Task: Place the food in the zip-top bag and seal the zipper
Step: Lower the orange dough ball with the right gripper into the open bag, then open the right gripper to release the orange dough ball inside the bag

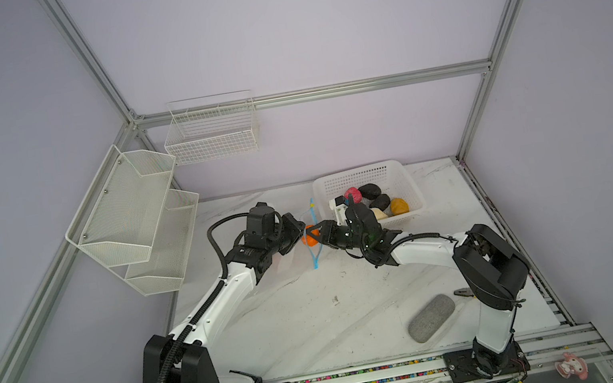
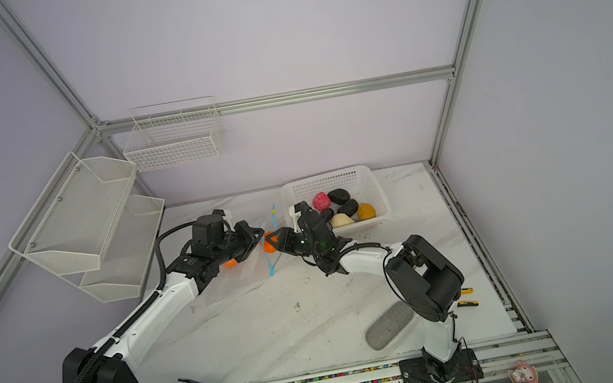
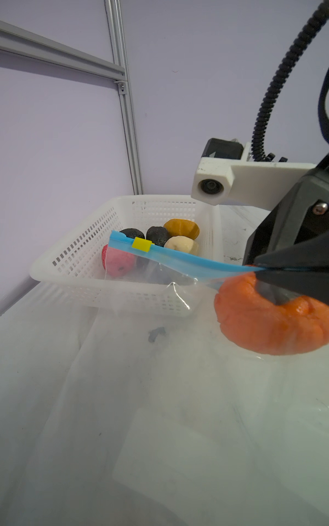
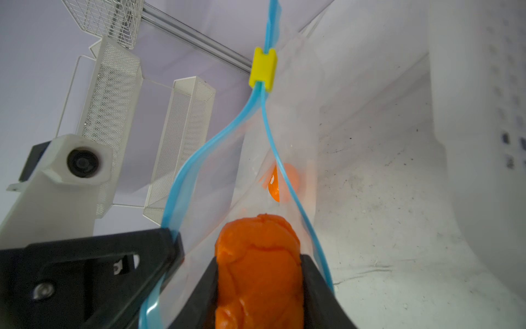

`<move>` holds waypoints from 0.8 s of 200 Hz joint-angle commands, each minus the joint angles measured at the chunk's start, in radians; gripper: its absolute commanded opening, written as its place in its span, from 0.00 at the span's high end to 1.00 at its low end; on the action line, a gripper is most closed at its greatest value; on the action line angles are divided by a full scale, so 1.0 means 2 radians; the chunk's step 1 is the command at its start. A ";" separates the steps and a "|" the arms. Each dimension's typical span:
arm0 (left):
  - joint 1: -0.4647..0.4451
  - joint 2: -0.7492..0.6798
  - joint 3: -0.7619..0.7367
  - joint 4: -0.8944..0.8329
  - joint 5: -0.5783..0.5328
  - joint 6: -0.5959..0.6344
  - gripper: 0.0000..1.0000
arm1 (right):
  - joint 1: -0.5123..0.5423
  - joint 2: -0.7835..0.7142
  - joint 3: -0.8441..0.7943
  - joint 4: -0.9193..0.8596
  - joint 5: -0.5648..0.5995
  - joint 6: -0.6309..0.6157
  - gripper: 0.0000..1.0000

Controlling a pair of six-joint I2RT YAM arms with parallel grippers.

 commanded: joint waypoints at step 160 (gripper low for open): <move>-0.001 -0.020 0.007 0.024 0.007 0.000 1.00 | 0.005 0.009 0.024 -0.032 0.027 -0.022 0.33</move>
